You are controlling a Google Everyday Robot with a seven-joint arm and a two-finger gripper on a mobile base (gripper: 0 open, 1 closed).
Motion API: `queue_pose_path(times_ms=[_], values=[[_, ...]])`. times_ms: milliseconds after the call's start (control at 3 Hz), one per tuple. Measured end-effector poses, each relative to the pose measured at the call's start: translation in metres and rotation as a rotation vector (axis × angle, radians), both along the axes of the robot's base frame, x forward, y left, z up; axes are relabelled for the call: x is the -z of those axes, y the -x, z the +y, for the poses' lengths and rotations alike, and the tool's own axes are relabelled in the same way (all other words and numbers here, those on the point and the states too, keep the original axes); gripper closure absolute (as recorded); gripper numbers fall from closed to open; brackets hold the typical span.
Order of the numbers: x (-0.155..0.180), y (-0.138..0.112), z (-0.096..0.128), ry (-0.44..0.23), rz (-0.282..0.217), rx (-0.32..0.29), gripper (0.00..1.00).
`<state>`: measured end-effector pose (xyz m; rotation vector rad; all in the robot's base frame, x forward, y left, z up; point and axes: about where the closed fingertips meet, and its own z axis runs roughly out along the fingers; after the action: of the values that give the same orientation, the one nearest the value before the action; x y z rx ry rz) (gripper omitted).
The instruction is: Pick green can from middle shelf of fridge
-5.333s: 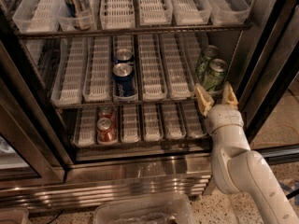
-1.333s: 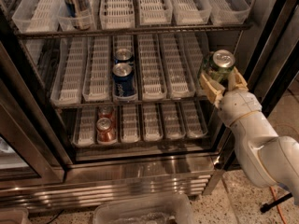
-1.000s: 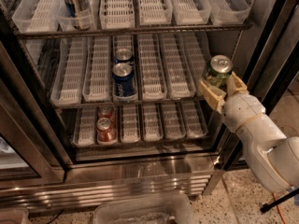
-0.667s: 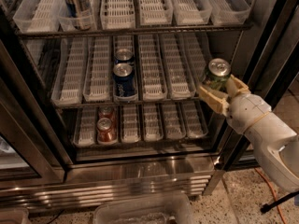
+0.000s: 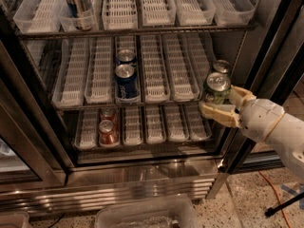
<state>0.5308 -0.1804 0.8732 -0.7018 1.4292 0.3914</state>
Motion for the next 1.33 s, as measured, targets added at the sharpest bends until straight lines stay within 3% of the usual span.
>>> queue_pose_path(times_ms=[333,667,1000,1333], values=[[0.001,0.014,0.012,-0.009,0.000,-0.074,1.00],[0.001,0.014,0.012,-0.009,0.000,-0.074,1.00],[-0.001,0.017,0.026,0.031,-0.004,-0.136,1.00],[-0.005,0.030,0.052,0.072,-0.017,-0.234,1.00]])
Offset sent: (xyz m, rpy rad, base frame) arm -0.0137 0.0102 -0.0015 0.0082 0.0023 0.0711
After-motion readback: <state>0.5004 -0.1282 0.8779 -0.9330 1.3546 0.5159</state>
